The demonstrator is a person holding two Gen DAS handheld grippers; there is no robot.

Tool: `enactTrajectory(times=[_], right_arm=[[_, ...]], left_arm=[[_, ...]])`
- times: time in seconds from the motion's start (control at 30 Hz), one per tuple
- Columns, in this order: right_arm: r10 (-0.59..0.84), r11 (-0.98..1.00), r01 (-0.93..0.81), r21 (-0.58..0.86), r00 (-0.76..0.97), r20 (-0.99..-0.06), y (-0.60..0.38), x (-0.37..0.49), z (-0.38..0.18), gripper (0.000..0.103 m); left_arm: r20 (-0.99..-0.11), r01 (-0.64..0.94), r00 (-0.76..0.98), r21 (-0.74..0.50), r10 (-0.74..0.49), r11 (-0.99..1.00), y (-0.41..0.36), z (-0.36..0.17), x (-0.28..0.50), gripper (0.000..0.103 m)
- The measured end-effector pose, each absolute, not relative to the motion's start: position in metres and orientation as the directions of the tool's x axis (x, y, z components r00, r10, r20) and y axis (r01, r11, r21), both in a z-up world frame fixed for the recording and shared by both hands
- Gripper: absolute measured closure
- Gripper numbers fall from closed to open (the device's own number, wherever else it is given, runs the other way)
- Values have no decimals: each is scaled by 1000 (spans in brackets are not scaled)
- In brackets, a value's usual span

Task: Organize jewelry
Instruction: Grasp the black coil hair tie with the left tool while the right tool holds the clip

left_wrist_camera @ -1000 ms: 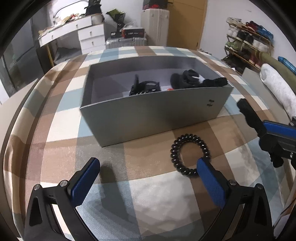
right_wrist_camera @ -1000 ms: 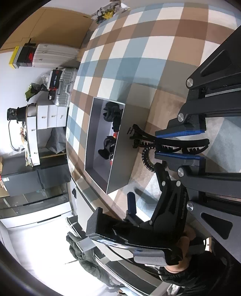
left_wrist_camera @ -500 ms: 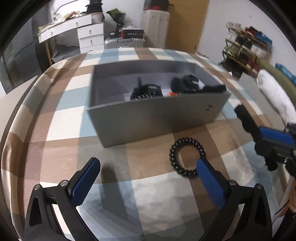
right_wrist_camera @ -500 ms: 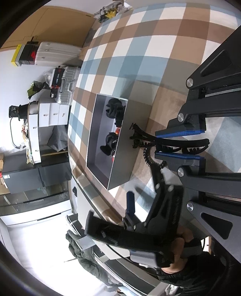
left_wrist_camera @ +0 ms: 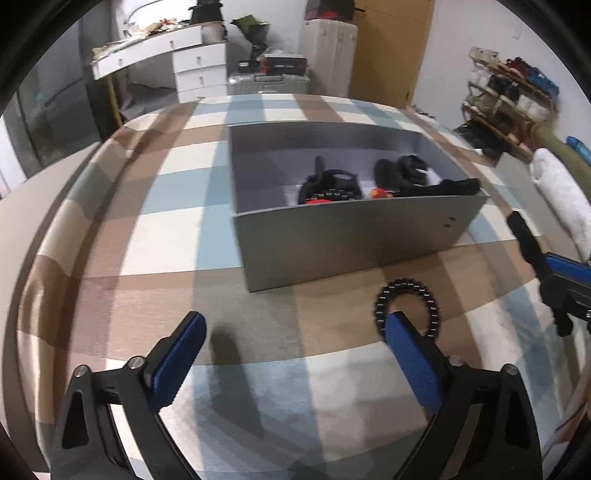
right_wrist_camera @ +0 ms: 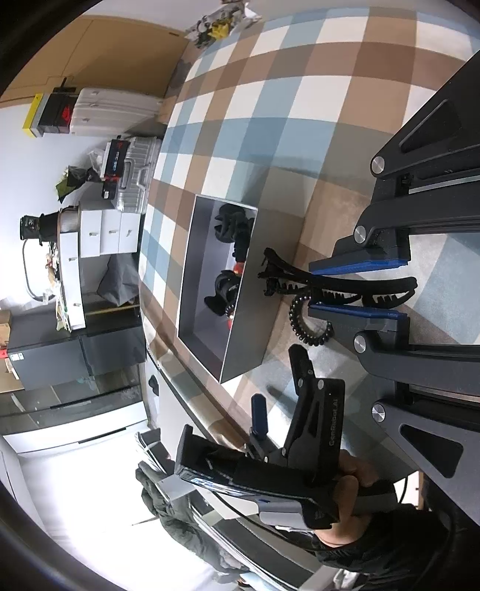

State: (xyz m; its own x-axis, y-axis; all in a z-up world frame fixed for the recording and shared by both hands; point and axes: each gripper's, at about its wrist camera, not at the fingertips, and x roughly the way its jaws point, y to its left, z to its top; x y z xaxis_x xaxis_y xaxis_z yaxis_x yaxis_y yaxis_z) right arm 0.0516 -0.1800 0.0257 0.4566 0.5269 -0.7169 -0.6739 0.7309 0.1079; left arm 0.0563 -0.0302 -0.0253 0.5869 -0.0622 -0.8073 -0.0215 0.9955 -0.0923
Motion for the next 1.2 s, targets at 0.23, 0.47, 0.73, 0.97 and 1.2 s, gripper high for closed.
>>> enactTrajectory(times=[0.23,0.47,0.73,0.97,1.2], right_arm=[[528,729,-674,115,448,-721,-180,53,23,88],[527,729,-674,115,447,-723,-180,53,22,88],[529,723,-682,110,445,-723,-178,51,23,88],[530,724,-680,112,445,-722,-178,51,23,88],[530,724,-680,113,444,-723,-178,53,22,88]], left_arm=[[-790,25,591,-187,-165,982,-35,-24,57,24],[-793,10,604,-92,-79,996,-49,-27,63,24],[-806,-1,593,-1,0,1000,-47,-29,60,25],[-790,6,613,-11,-13,1000,-38,-26,56,81],[-786,34,615,-53,-63,998,-38,-25,57,98]])
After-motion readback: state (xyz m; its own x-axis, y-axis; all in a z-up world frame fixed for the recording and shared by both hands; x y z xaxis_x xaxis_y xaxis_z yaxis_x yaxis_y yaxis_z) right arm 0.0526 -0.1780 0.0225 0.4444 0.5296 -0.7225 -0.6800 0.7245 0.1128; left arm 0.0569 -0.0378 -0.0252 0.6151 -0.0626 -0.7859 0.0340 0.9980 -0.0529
